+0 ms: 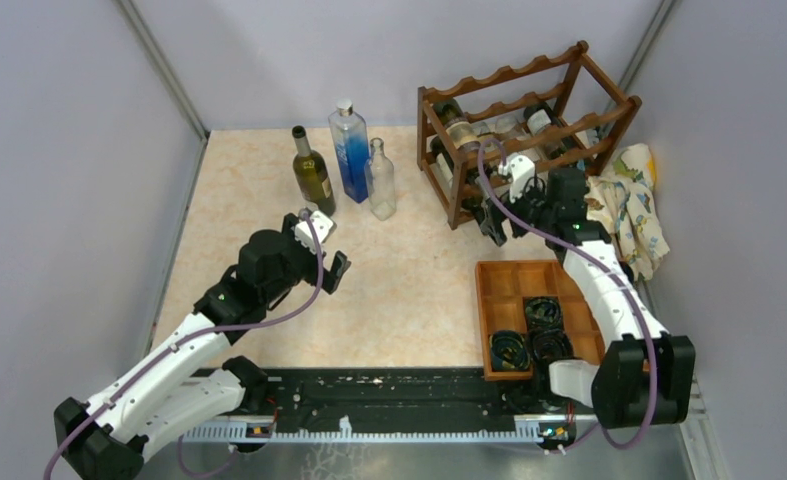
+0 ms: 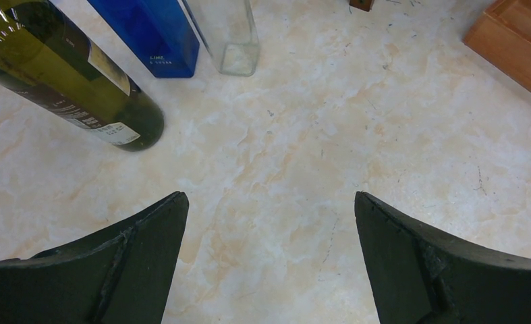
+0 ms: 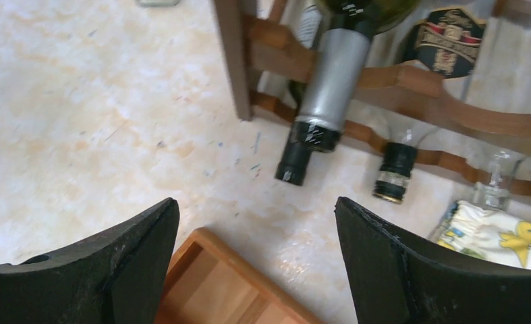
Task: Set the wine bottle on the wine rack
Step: Place the wine bottle in the wine rack, then pick up the wine bottle from the center of the board.
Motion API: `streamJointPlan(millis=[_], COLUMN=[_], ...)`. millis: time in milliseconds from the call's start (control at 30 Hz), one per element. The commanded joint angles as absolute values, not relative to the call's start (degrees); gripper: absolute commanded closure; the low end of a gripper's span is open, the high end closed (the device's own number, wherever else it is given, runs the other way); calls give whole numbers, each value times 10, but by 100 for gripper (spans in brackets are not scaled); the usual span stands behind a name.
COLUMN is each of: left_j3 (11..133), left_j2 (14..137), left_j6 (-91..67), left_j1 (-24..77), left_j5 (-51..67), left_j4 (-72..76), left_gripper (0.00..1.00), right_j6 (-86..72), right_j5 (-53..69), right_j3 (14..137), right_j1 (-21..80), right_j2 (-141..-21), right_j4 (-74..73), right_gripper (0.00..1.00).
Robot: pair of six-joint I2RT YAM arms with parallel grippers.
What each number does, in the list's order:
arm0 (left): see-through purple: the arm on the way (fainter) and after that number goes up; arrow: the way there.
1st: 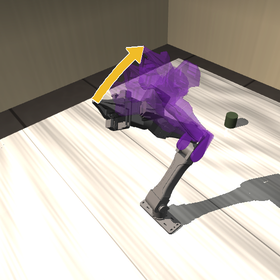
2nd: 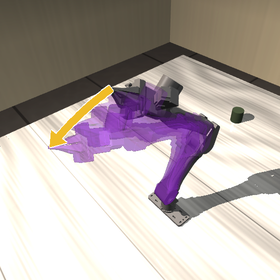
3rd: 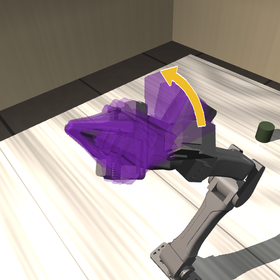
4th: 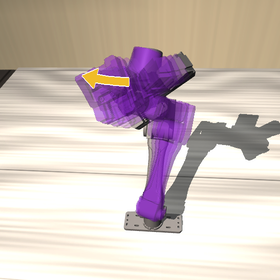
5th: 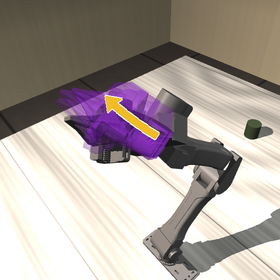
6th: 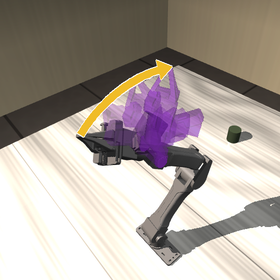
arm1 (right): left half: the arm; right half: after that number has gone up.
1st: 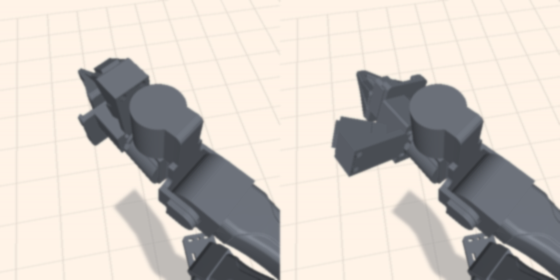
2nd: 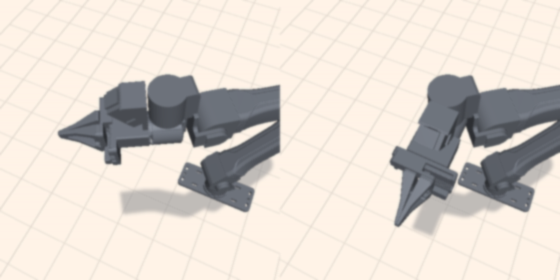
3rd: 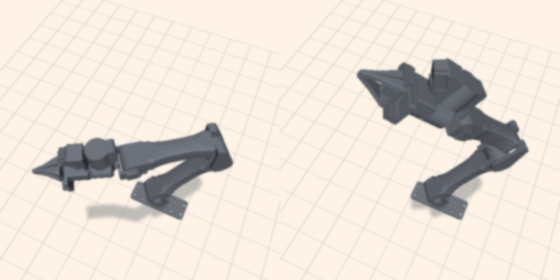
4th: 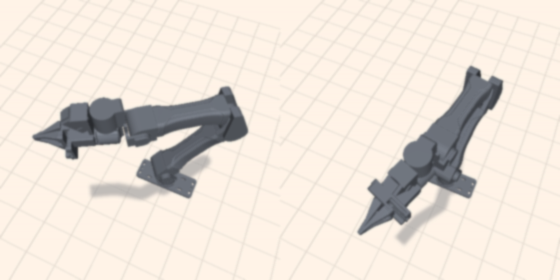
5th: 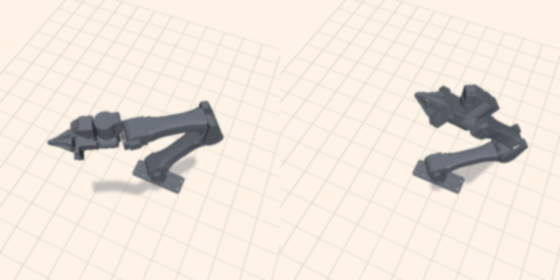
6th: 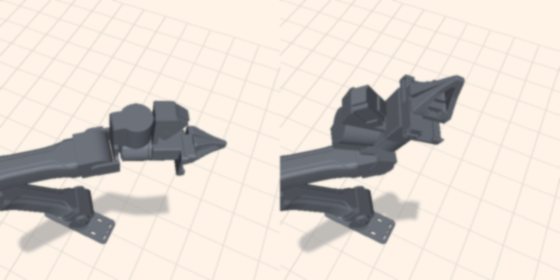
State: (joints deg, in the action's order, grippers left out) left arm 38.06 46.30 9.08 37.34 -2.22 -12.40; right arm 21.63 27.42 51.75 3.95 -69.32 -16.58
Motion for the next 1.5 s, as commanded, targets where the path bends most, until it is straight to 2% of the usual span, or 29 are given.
streamJointPlan(millis=[0, 200, 300, 400, 667, 833, 1000, 1200, 1467], left_j3=[372, 373, 377, 380, 424, 456, 479, 547, 595], left_j2=[454, 457, 455, 451, 497, 566, 632, 734, 849], left_j6=[95, 91, 78, 44, -124, -169, -216, -204, -44], left_j1=[370, 370, 364, 341, 330, 319, 291, 290, 290], left_j5=[-11, -31, -30, -5, 103, 106, 169, 144, 73], left_j4=[-106, -106, -101, -80, 9, 59, 135, 159, 181], left_gripper=[1, 1, 1, 1, 1, 4, 5, 5, 5], right_j6=[265, 297, 328, 368, 411, 417, 423, 426, 431], right_j5=[352, 455, 451, 449, 372, 345, 345, 351, 352], right_j3=[541, 441, 380, 343, 368, 369, 373, 379, 381], right_j1=[39, 39, 38, 39, 39, 38, 39, 40, 40], right_j2=[-654, -583, -523, -489, -531, -542, -555, -569, -576], right_j4=[-262, -218, -185, -180, -224, -227, -236, -248, -254], right_gripper=[16, 15, 5, 2, 2, 2, 2, 2, 2])
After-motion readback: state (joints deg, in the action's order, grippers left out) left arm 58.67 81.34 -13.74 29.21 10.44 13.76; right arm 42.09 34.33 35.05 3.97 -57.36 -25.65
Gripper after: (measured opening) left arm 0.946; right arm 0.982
